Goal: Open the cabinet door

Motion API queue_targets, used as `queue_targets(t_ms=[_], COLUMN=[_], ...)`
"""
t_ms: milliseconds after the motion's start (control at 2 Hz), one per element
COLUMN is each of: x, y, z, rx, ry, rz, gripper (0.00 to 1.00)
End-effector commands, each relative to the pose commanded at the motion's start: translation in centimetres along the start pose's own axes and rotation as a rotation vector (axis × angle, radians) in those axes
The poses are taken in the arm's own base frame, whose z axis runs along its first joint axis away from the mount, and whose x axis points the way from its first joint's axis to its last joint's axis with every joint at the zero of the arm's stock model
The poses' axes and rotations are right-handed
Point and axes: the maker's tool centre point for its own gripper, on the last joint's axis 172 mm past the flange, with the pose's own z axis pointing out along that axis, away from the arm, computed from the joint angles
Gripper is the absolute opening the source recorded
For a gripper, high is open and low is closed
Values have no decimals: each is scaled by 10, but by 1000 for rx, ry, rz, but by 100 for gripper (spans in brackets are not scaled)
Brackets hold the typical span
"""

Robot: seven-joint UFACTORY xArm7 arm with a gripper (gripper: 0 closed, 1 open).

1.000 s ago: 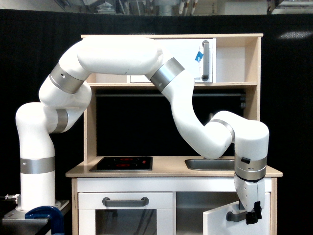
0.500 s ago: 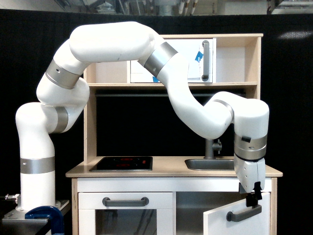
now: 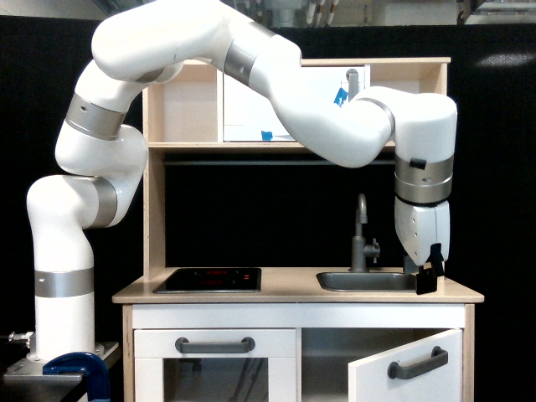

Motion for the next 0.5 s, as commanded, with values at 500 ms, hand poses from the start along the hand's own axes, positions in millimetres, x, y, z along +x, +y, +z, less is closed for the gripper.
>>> queue_targets(t_ms=[500], x=[-18], y=[9], z=[-25], rx=[0], ry=[0], rz=[0], gripper=[100])
